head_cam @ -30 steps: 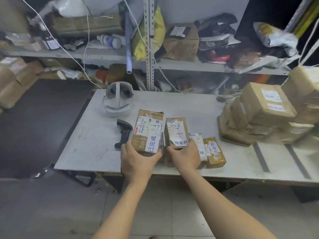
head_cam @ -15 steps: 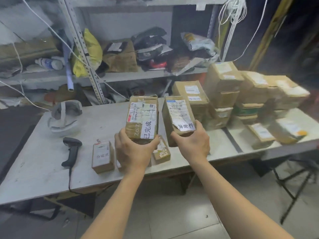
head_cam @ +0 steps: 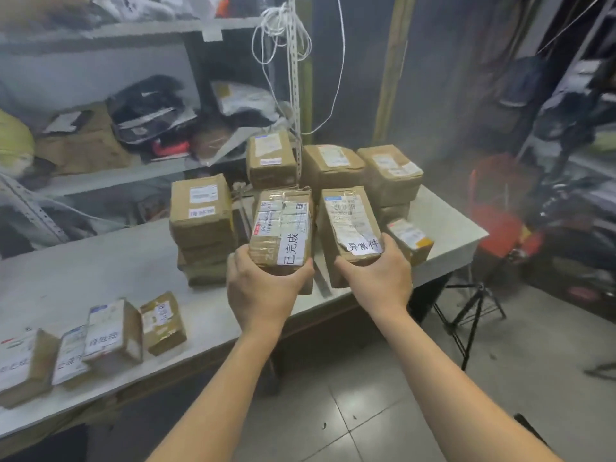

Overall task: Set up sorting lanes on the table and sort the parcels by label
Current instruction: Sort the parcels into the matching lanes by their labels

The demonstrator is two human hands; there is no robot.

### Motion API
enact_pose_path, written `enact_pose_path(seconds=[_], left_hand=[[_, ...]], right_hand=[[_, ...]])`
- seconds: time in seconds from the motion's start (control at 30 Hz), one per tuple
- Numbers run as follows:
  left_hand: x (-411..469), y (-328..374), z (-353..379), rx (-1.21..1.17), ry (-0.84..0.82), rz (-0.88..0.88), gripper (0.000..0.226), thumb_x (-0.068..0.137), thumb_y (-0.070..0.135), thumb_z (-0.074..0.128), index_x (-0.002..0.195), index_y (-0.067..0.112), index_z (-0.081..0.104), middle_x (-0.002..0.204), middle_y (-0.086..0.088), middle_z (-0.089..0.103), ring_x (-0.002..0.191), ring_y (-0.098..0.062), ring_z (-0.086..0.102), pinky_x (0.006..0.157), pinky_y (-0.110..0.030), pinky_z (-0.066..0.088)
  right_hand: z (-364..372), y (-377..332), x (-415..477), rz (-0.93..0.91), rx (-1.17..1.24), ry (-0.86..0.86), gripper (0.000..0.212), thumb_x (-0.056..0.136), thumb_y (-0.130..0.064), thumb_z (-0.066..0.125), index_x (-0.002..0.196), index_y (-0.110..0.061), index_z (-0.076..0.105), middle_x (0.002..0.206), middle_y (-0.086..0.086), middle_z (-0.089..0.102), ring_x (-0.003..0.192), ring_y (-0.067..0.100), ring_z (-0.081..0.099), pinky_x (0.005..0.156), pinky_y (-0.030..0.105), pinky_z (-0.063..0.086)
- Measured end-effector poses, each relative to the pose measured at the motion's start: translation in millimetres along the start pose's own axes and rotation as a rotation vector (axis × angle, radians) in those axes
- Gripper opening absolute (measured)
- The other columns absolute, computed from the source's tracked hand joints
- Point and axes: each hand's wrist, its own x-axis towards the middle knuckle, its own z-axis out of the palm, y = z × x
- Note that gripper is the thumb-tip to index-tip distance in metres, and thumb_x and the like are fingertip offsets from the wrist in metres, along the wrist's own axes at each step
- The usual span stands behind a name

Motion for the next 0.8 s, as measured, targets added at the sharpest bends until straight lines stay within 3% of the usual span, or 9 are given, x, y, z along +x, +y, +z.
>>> enact_pose_path(seconds=[0.1, 0.27, 0.4, 0.5, 0.57, 0.63, 0.8], left_hand=[[-7.8, 24.8, 50.4, -0.003, -0.043, -0.027, 0.089, 0.046, 0.072, 0.079, 0.113, 0.019, 0.053, 0.104, 0.006, 0.054, 0.097, -0.015, 0.055, 0.080, -0.033, 0.053], [-15.2, 47.5, 139.1, 0.017, -0.123, -0.065, 0.092, 0.047, 0.074, 0.077, 0.114, 0.017, 0.053, 0.104, 0.004, 0.054, 0.097, -0.015, 0.055, 0.078, -0.032, 0.051], [-15.2, 52.4, 205.1, 0.026, -0.157, -0.138, 0.094, 0.045, 0.073, 0.075, 0.116, 0.016, 0.051, 0.109, 0.001, 0.055, 0.103, -0.020, 0.055, 0.081, -0.038, 0.054], [-17.1, 58.0, 242.7, 0.020, -0.159, -0.178, 0.092, 0.044, 0.069, 0.078, 0.115, 0.016, 0.051, 0.110, 0.000, 0.054, 0.104, -0.022, 0.055, 0.083, -0.039, 0.054], [-15.1, 58.9, 262.2, 0.023, -0.165, -0.198, 0.092, 0.046, 0.064, 0.082, 0.117, 0.014, 0.050, 0.110, -0.001, 0.053, 0.104, -0.022, 0.054, 0.082, -0.037, 0.053], [-13.2, 60.6, 281.2, 0.037, -0.160, -0.227, 0.091, 0.048, 0.061, 0.084, 0.118, 0.014, 0.049, 0.111, -0.001, 0.051, 0.104, -0.022, 0.054, 0.083, -0.038, 0.053], [-14.4, 64.9, 316.4, 0.081, -0.082, -0.326, 0.094, 0.047, 0.061, 0.085, 0.121, 0.015, 0.050, 0.111, 0.000, 0.053, 0.106, -0.022, 0.054, 0.088, -0.042, 0.051]], right_hand=[[-22.0, 34.1, 41.2, 0.064, -0.038, 0.002, 0.070, 0.061, -0.054, 0.077, 0.121, -0.027, 0.055, 0.112, -0.007, 0.064, 0.102, 0.019, 0.059, 0.074, 0.031, 0.044], [-43.3, 88.2, 111.3, 0.147, -0.095, -0.027, 0.056, 0.059, -0.053, 0.076, 0.104, -0.027, 0.056, 0.101, -0.007, 0.064, 0.088, 0.017, 0.053, 0.070, 0.031, 0.042], [-56.9, 116.6, 161.3, 0.177, -0.137, -0.078, 0.054, 0.064, -0.044, 0.079, 0.110, -0.028, 0.056, 0.098, -0.008, 0.060, 0.092, 0.017, 0.054, 0.070, 0.030, 0.040], [-62.0, 132.9, 195.8, 0.185, -0.168, -0.126, 0.060, 0.066, -0.039, 0.081, 0.119, -0.023, 0.058, 0.107, -0.003, 0.065, 0.099, 0.020, 0.058, 0.073, 0.030, 0.041], [-60.7, 143.0, 216.2, 0.176, -0.167, -0.150, 0.053, 0.065, -0.040, 0.081, 0.111, -0.027, 0.057, 0.104, -0.005, 0.065, 0.104, 0.021, 0.061, 0.073, 0.032, 0.045], [-59.4, 154.4, 237.9, 0.162, -0.151, -0.198, 0.049, 0.067, -0.038, 0.082, 0.107, -0.030, 0.055, 0.093, -0.011, 0.058, 0.095, 0.016, 0.059, 0.071, 0.029, 0.042], [-53.8, 180.7, 277.1, 0.097, -0.102, -0.309, 0.060, 0.072, -0.030, 0.085, 0.124, -0.016, 0.058, 0.092, -0.016, 0.048, 0.087, 0.005, 0.045, 0.074, 0.017, 0.036]])
